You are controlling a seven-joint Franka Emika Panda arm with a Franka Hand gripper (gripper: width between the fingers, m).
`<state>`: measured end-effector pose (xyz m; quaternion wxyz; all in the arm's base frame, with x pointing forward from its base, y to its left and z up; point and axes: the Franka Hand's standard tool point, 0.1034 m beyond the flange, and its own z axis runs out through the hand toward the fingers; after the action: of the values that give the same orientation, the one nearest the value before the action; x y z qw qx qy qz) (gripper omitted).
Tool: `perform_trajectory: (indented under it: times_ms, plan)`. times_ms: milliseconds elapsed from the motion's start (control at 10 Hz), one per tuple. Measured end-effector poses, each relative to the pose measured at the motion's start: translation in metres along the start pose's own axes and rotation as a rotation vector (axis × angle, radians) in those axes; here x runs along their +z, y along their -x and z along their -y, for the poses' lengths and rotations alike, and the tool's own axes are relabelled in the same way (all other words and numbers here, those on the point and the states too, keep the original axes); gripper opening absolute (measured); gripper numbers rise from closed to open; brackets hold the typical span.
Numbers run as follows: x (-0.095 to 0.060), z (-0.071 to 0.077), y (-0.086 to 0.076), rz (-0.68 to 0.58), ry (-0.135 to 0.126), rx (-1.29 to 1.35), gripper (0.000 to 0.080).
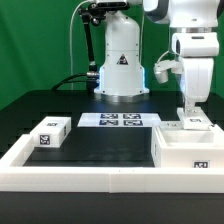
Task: Assemble cabinet
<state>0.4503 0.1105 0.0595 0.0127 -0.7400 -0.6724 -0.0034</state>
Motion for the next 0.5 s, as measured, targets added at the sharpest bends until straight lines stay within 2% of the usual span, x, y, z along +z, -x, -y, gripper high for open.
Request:
perform_trajectory:
  times_ms: [500]
  plan:
    - [0.0017, -0.0003, 0.0021, 0.001, -0.005, 0.002, 0.0070]
